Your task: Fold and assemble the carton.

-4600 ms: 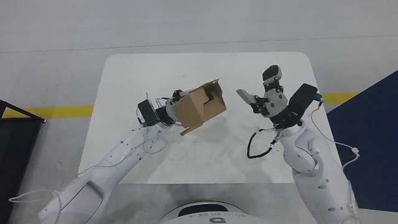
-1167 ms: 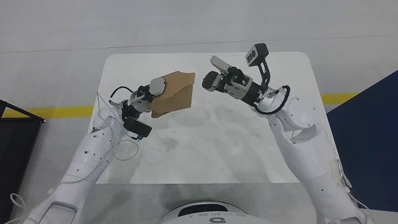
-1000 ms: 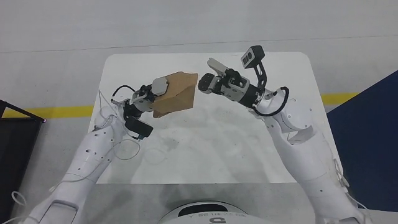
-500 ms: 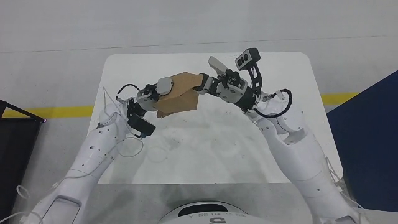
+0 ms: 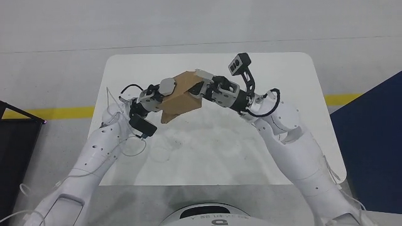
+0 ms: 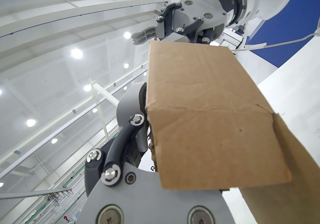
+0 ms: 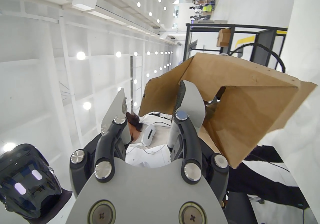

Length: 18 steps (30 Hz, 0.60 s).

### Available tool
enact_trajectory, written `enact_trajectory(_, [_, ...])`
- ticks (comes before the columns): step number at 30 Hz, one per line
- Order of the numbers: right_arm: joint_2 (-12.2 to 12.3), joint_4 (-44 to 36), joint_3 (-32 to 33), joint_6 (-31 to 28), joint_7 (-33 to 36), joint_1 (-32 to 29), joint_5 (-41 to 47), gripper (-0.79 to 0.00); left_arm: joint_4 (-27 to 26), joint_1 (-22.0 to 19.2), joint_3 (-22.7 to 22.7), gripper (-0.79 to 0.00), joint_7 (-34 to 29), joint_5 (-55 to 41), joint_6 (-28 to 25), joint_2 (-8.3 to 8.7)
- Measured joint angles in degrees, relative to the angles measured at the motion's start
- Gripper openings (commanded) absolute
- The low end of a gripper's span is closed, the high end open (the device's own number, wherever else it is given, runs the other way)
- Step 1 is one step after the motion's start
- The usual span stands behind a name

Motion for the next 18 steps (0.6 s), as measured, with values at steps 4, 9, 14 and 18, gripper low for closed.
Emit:
enact_trajectory(4, [0.56, -0.81, 1.36, 3.77, 1.57, 0.12, -2.36, -0.554, 0.4, -0.22, -0.01, -0.785, 0.51, 0.0, -0.06, -0.08])
enact_trajectory(9, [1.38, -2.98, 3.03, 9.71, 3.5, 0.18, -5.89, -0.57, 0.57, -0.34, -0.06, -0.785, 0.93, -0.02, -0.05, -0.17])
enact_trajectory(14, [2.2, -4.54, 4.47, 16.4, 5.11, 0.39, -8.94, -0.545, 0.61, -0.47, 0.13, -0.785, 1.43, 0.23, -0.19, -0.28])
enact_trajectory(18, [2.82, -5.9, 5.55, 20.77, 6.3, 0.7, -11.38, -0.563, 0.67, -0.47, 0.01, -0.785, 1.86, 0.3, -0.17, -0.3])
